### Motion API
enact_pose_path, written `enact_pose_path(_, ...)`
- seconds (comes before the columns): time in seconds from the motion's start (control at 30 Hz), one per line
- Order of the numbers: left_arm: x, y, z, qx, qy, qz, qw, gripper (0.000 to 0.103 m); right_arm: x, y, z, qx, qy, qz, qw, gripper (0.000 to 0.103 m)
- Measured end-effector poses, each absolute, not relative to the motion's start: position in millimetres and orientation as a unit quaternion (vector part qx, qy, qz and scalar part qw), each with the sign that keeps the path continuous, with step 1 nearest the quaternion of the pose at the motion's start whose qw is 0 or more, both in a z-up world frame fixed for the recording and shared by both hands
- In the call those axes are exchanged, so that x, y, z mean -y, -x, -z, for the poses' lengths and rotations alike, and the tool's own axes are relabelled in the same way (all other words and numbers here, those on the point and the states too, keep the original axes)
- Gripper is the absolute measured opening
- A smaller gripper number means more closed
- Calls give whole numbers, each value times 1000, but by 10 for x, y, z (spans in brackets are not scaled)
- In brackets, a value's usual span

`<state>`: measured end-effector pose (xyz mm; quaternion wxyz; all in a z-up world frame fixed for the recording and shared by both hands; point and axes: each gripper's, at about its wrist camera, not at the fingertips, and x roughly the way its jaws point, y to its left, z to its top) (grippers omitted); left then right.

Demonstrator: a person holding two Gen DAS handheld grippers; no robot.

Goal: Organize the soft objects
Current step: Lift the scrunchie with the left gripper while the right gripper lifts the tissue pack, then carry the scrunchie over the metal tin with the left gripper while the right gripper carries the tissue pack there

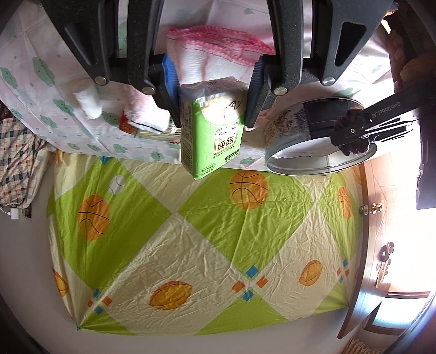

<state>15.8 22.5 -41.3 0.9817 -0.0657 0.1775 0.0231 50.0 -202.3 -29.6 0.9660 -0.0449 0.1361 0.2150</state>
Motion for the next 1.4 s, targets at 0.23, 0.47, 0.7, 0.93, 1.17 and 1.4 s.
enact_pose_path(0.23, -349, -140, 411, -185, 72, -25, 980, 24, 1778, -503, 297, -149, 48, -249, 956, 46)
enact_pose_path(0.47, -388, -117, 408, -178, 73, -24, 981, 24, 1587, -471, 297, -152, 50, -272, 949, 46)
enact_pose_path(0.7, -442, -93, 388, -167, 71, -29, 983, 24, 1416, -437, 292, -152, 59, -292, 942, 46)
enact_pose_path(0.93, -521, -81, 364, -163, 75, -34, 983, 24, 1299, -434, 273, -151, 57, -304, 939, 46)
enact_pose_path(1.17, -595, -48, 349, -163, 78, -41, 983, 24, 1189, -441, 253, -150, 57, -311, 937, 46)
enact_pose_path(1.4, -708, -16, 326, -160, 88, -49, 982, 24, 1100, -452, 248, -156, 55, -318, 934, 47)
